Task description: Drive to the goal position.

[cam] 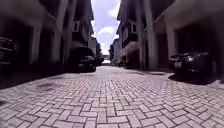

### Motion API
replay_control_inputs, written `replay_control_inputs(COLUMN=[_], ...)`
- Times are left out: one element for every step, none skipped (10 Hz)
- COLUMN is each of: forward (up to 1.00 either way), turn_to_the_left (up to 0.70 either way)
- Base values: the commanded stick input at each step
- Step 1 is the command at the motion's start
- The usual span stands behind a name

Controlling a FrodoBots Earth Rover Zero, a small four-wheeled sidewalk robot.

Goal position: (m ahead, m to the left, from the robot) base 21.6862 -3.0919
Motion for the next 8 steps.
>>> replay_control_inputs(forward=[0.5, 0.5, 0.5, 0.5, 0.5, 0.5, 0.5, 0.5], turn_to_the_left=[0.0, 0.0, 0.0, 0.0, 0.0, 0.0, 0.0, 0.0])
